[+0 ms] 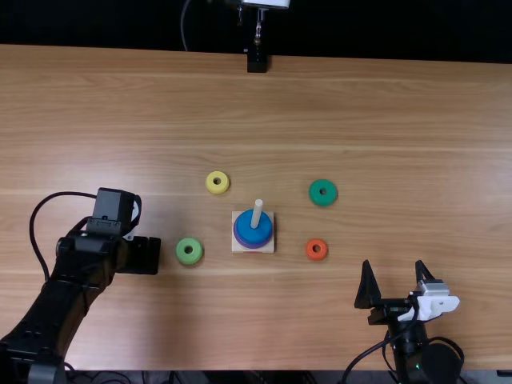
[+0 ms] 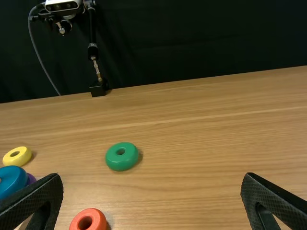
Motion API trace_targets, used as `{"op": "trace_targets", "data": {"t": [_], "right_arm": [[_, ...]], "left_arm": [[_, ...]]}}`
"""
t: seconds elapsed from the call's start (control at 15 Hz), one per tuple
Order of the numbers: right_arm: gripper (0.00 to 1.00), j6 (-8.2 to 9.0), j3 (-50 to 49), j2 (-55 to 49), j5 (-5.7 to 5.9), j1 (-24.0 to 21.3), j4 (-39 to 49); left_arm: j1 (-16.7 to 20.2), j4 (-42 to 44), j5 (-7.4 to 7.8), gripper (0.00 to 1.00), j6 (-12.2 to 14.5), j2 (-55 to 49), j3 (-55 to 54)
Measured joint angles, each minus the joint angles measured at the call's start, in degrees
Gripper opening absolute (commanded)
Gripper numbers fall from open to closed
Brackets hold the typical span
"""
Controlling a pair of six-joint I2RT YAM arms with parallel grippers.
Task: Build the Hanoi tower: stack the rings onto the peg from bottom to top in this color order: purple, dark blue, light blue, dark green, light green, yellow, orange.
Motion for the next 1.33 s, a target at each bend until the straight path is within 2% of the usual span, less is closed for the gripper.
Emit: {"op": "trace_targets", "data": {"t": [0.67, 0.73, 0.8, 0.93, 1.0, 1.07, 1.13, 1.2, 1.27, 1.33], "right_arm": [[1.00, 0.02, 0.00, 0.02, -0.02, 0.00, -0.02], [1.00, 0.02, 0.00, 0.02, 0.00, 0.00, 0.00], [1.00, 0.02, 0.00, 0.02, 0.00, 0.00, -0.02], [1.00, 0.00, 0.00, 0.02, -0.02, 0.00, 0.00], [1.00, 0.02, 0.00, 0.02, 0.00, 0.00, 0.00], [1.00, 0.00, 0.00, 0.02, 0.00, 0.00, 0.00], [1.00, 0.04, 0.00, 0.02, 0.00, 0.00, 0.00], [1.00, -0.02, 0.00, 0.02, 0.00, 0.00, 0.00], [1.00, 0.02, 0.00, 0.02, -0.02, 0.00, 0.00], [1.00, 0.02, -0.02, 0.02, -0.02, 0.00, -0.02]], "left_arm": [[0.07, 0.07, 0.13, 1.00, 0.02, 2.12, 0.00], [0.07, 0.52, 0.13, 0.97, 0.02, 2.43, 0.00], [0.07, 3.26, 0.17, 0.69, 0.02, 2.45, -0.07], [0.07, 9.44, 0.15, 0.25, 0.07, 2.45, -0.09], [0.07, 11.37, 0.17, 0.20, 0.15, 2.45, -0.50], [0.07, 11.65, 0.17, 0.28, 0.22, 2.45, -1.11], [0.07, 11.39, 0.17, 0.52, 0.26, 2.45, -1.55], [0.07, 11.21, 0.17, 0.88, 0.42, 2.43, -1.57], [0.07, 11.06, 0.20, 1.00, 0.42, 2.45, -1.57], [0.37, 10.32, 0.24, 1.00, 0.44, 2.45, -1.57]]}}
